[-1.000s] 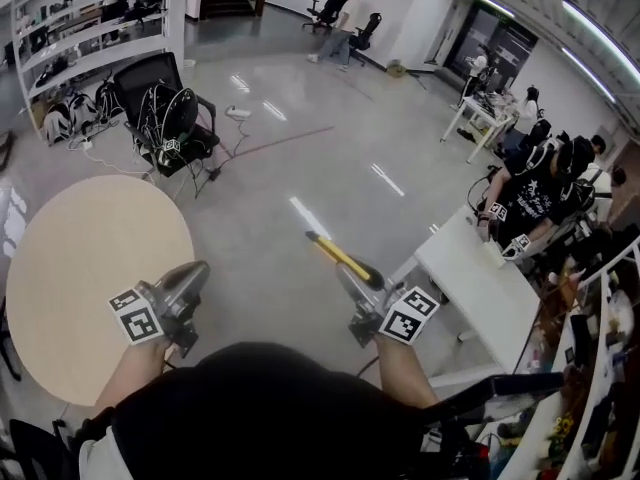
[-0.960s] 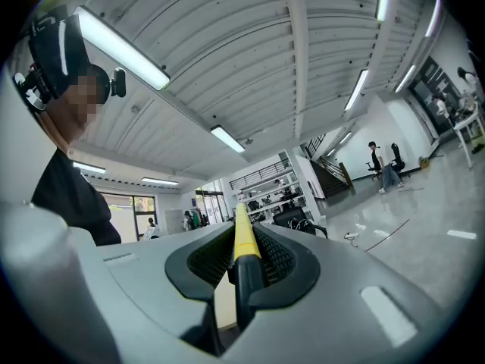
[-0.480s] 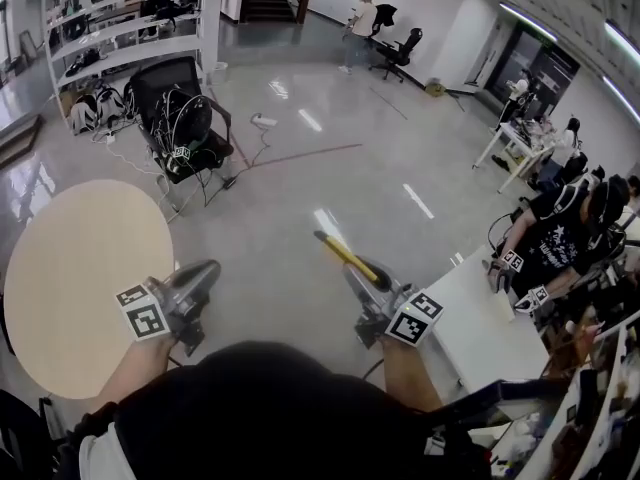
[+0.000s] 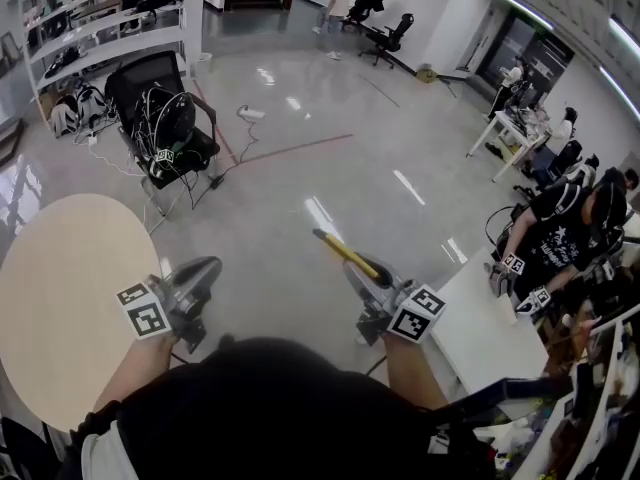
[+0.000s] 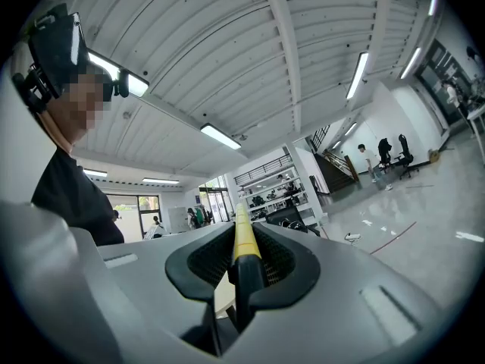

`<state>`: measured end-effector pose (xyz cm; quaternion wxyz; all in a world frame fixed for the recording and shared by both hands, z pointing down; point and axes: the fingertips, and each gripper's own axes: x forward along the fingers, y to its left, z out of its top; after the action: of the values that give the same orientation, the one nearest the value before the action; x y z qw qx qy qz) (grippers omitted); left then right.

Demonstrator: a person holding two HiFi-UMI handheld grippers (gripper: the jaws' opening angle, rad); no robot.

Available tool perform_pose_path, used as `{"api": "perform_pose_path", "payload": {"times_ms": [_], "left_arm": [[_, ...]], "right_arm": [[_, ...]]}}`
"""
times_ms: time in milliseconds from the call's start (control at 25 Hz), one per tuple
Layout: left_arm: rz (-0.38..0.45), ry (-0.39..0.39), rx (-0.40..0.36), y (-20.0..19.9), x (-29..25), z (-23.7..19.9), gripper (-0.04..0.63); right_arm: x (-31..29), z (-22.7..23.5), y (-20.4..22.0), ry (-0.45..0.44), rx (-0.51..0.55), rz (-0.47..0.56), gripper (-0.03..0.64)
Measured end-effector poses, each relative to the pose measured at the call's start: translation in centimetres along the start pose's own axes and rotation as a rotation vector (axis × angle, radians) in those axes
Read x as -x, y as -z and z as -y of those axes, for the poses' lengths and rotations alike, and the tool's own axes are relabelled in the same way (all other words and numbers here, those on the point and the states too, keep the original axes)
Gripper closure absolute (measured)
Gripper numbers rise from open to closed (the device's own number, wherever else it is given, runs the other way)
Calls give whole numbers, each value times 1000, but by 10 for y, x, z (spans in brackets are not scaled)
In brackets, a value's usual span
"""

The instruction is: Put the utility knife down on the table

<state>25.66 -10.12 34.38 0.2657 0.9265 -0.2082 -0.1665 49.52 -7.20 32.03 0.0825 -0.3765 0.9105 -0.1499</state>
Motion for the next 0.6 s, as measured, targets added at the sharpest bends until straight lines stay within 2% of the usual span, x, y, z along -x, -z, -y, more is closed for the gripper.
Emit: {"api": "perform_pose_path", "payload": {"times_ms": [160,280,400,600], "left_arm": [[13,23,26,-38,-20,-60,597],[17,45,22,-64,-21,-108,597],[21,61,36,-84,-19,-152,597],[40,28,67,-109,-7,-213,597]], "right_arm": [[-55,20,-25,28,31,-10,532],[-99,31,-32,51,67,-6,532],[-142,45,-33,70,52,5,532],[-208,63,-28,62,44,-38,532]]}}
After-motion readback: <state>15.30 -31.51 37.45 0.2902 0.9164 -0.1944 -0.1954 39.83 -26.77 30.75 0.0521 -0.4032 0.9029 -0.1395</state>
